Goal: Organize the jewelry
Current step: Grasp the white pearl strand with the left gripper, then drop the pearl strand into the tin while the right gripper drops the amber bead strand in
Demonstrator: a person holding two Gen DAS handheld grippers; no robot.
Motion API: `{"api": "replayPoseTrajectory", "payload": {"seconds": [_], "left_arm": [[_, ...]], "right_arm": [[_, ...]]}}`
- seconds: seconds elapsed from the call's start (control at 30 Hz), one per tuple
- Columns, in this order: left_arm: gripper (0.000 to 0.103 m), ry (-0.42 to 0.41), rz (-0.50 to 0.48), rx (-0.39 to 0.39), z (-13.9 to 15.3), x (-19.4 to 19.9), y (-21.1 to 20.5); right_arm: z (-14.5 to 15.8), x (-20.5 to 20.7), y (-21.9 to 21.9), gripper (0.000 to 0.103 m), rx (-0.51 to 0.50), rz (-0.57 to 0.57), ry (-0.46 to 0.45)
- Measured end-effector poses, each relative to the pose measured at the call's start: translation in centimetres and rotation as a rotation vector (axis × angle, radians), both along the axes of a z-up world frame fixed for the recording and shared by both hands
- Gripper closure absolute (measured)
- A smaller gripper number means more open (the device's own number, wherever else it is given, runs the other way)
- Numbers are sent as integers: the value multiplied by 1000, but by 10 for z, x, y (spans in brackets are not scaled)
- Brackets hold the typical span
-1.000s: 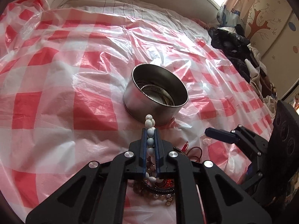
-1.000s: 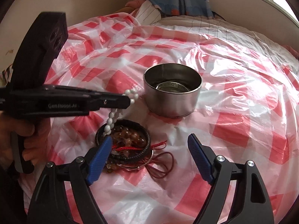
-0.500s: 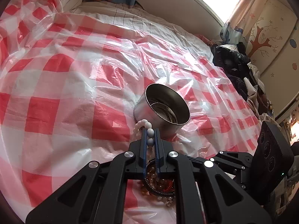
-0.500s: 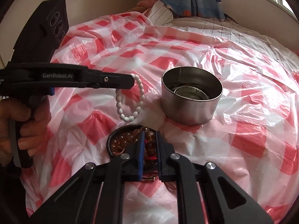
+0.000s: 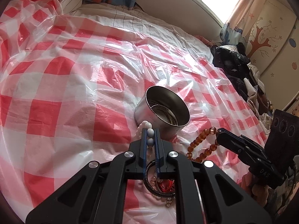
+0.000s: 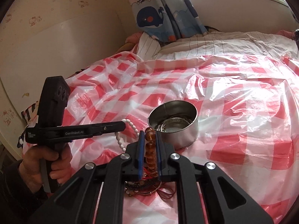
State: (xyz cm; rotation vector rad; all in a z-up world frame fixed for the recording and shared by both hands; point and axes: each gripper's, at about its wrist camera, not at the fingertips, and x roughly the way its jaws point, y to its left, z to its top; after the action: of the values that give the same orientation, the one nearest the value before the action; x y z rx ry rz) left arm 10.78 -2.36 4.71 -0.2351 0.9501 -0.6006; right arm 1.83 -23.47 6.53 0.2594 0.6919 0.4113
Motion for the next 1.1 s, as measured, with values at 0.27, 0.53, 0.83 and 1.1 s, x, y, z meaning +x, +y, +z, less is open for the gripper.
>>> {"api": "replayPoseTrajectory", "payload": {"seconds": [0.27, 0.53, 0.83, 1.1], "left_arm": [[96, -54, -46, -26, 16, -9, -11], [96, -92, -78, -63, 44, -4, -30], [96, -87, -106, -133, 51, 35, -68], [94, 61, 50, 39, -3, 67, -39]], "right_arm": [[6, -1, -6, 91, 24, -15, -19], [17, 5, -14, 91, 55, -53, -56], [30, 26, -25, 91, 76, -92, -87], [29, 64, -15, 91, 115, -62, -69]]}}
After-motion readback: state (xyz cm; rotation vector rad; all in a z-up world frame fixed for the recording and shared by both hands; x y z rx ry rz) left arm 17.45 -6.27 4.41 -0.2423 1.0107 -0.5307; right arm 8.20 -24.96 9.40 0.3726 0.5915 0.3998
